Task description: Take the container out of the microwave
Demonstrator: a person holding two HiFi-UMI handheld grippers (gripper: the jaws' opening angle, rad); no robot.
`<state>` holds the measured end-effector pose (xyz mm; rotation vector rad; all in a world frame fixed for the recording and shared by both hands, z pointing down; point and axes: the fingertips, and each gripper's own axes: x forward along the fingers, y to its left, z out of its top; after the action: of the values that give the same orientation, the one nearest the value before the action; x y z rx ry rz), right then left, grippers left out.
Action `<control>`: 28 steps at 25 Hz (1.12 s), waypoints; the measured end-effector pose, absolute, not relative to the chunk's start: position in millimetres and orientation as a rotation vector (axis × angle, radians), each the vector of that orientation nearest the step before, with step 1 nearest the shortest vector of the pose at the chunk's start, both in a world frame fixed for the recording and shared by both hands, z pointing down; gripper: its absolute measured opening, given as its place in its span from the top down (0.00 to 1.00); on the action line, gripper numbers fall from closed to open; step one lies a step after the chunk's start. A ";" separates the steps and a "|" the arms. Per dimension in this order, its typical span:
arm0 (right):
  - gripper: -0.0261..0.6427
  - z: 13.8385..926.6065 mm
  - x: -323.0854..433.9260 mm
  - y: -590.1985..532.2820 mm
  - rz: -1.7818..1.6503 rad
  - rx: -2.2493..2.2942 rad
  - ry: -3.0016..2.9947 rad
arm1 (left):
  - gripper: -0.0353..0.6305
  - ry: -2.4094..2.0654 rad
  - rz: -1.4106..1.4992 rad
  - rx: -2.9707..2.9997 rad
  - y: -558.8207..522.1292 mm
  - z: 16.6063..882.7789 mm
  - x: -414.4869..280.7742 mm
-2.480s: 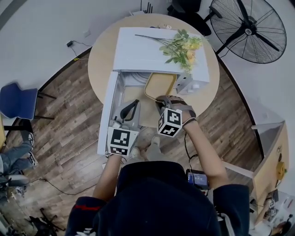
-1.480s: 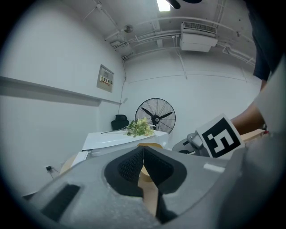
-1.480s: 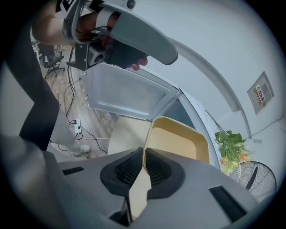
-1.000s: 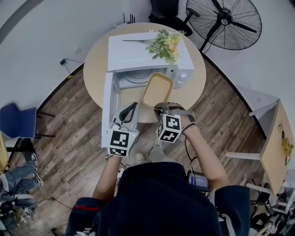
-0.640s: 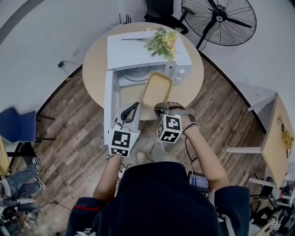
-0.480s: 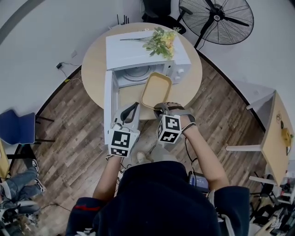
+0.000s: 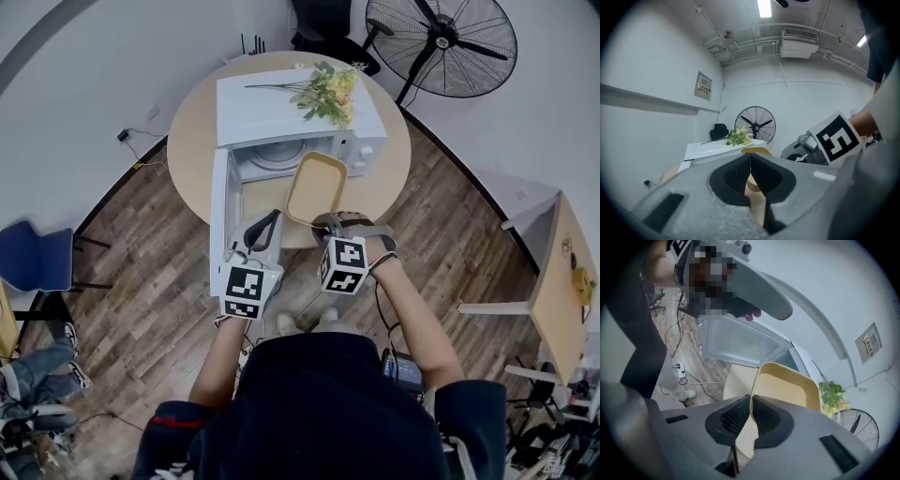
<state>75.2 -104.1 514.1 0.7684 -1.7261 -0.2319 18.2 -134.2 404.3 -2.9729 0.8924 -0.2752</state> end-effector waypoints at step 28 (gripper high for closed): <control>0.92 513.6 92.0 -72.4 -0.271 0.676 -1.750 | 0.92 0.996 -0.284 -2.956 -111.1 403.2 37.1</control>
<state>92.0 -72.4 513.6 0.6760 -1.7496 -0.2706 37.1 -111.1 403.2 -2.9558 0.9963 -0.2839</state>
